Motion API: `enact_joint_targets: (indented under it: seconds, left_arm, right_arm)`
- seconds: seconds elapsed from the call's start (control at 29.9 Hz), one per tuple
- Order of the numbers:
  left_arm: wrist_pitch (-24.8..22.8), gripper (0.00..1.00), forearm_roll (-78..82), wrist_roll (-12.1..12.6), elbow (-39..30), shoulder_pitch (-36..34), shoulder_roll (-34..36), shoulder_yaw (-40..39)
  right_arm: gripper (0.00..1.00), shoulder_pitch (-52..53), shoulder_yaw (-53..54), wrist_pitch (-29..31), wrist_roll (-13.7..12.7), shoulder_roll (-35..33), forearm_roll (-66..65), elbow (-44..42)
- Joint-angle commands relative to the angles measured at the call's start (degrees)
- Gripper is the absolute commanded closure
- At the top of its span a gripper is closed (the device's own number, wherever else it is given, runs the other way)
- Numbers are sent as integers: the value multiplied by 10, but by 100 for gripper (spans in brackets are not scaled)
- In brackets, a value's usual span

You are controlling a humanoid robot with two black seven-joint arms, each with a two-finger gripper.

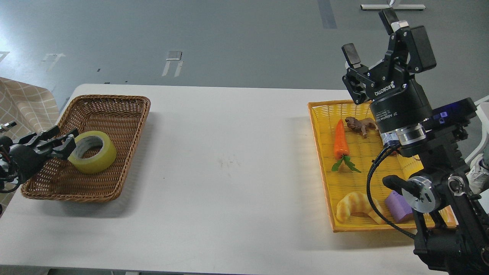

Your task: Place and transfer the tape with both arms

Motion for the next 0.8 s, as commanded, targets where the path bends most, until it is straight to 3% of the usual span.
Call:
enact_joint_targets:
  seconds: [0.0,0.17,0.3,0.47,0.6,0.77]
  left_arm:
    - [-23,3,-31,0,0,-10,0,-3]
    - [-51,2,-117,0,-1,-80,0,-4]
    - [-143,2,-277,0,-4,-161,-20,-10]
    - [-226,2,-479,0,-36,-241,-70,-11]
    - [-304,2,-581,0,-105,-290,-89,-11]
    - [-317,2,-640,0,-234,-316,-129,-41]
  right_arm:
    - [0,-2,0,0,0,0,0,0]
    - [0,-1,1,0,0,0,0,-1]
    - [0,14,1,0,-2,-1,-2,-7]
    - [0,36,1,-8,-10,-1,-25,-25]
    - [0,45,3,-11,-28,-1,-30,-29]
    - [0,70,2,-14,-32,-1,-31,-32]
